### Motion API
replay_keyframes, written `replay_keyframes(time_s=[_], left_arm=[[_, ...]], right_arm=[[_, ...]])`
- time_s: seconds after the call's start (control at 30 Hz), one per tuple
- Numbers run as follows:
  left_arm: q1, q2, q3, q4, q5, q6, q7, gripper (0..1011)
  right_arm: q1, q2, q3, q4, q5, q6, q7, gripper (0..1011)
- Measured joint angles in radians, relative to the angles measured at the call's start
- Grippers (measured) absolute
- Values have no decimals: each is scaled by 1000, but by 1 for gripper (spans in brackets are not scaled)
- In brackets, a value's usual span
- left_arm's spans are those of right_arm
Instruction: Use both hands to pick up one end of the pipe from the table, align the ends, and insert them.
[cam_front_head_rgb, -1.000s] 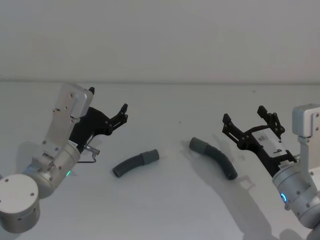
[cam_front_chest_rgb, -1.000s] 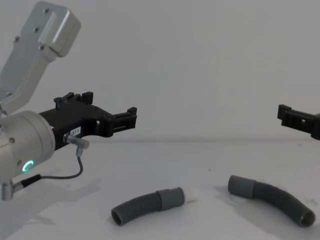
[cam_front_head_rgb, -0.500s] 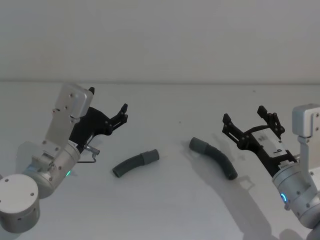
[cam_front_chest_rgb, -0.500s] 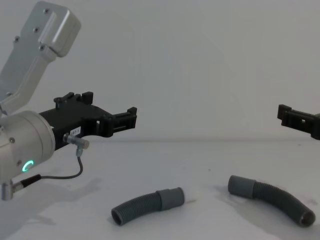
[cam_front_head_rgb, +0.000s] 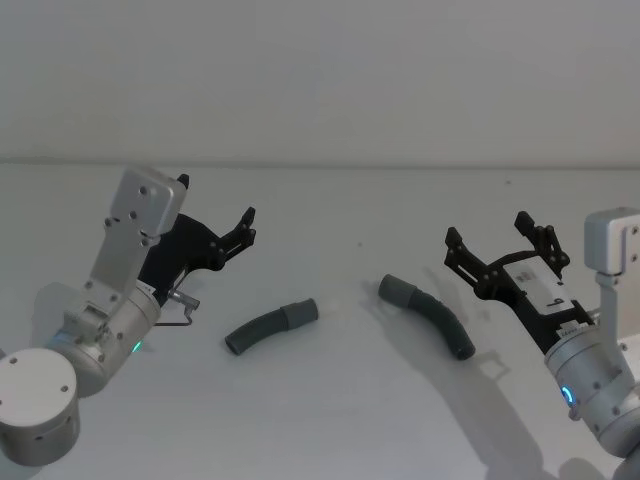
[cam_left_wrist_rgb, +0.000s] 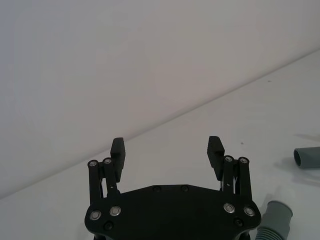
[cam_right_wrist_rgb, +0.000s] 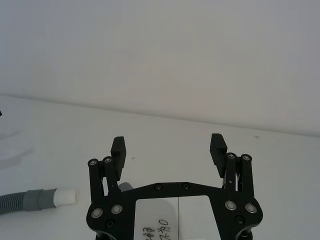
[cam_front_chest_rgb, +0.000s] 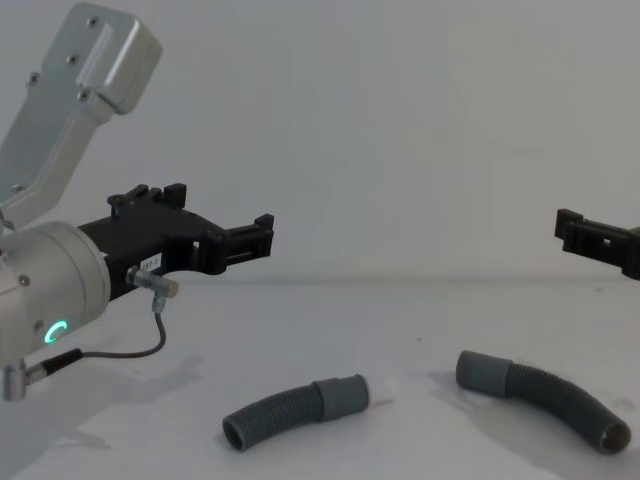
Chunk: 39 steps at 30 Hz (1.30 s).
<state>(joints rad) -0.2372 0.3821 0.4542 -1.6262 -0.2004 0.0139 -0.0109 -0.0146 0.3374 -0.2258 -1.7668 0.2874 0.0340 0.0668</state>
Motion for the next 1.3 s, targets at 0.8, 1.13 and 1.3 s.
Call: replay_keyframes(time_s=[0.8, 1.13, 1.3], left_arm=[[-47, 21, 1, 4, -56, 45, -132, 1001], [-72, 47, 8, -10, -120, 150, -246, 1001], [-78, 60, 13, -25, -144, 222, -287, 1001]], right_arm=[[84, 36, -19, 43, 40, 105, 121, 1001], [100, 75, -14, 45, 102, 190, 206, 1001], [94, 87, -4, 51, 134, 207, 233, 1001]])
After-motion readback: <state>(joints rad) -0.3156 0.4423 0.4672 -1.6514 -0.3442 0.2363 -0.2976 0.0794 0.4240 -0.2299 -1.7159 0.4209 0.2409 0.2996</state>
